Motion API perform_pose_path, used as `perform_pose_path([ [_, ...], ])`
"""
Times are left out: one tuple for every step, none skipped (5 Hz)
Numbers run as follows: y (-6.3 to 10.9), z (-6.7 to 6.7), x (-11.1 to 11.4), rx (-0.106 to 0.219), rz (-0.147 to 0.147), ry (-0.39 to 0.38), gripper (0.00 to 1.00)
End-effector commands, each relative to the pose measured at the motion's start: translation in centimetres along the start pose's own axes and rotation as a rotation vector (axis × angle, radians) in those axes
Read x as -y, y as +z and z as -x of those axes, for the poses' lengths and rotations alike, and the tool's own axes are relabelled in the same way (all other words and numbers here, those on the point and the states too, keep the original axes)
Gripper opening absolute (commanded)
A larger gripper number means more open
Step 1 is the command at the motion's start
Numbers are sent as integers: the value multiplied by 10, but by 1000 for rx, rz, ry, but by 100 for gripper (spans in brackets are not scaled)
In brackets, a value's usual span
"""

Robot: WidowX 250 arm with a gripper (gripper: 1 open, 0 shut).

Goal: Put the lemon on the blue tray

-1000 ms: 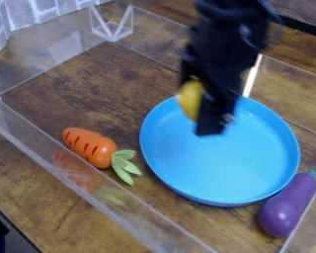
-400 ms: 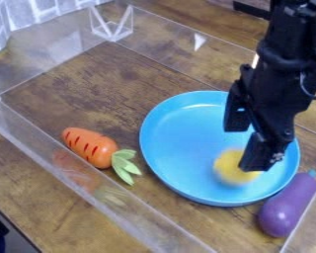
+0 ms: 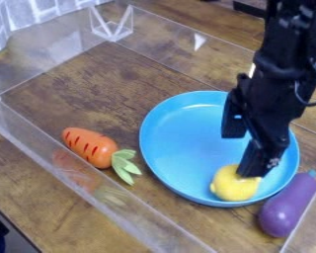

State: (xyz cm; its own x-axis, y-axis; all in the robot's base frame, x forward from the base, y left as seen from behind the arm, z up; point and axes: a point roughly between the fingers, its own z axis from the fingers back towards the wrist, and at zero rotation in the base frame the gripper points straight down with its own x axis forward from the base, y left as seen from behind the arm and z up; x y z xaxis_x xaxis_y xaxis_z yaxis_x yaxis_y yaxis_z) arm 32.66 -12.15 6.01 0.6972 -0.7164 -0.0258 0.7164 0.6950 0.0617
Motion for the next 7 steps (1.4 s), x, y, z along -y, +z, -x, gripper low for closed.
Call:
perform_pose_path([
  [9, -12, -3, 56, -19, 6, 100],
  [7, -15, -4, 49, -22, 9, 100],
  [4, -16, -7, 40, -21, 18, 100],
  [3, -18, -10, 30, -26, 27, 100],
  [2, -19, -13, 20, -32, 36, 100],
  [0, -20, -16, 9, -35, 43, 100],
  [-2, -21, -19, -2, -40, 51, 100],
])
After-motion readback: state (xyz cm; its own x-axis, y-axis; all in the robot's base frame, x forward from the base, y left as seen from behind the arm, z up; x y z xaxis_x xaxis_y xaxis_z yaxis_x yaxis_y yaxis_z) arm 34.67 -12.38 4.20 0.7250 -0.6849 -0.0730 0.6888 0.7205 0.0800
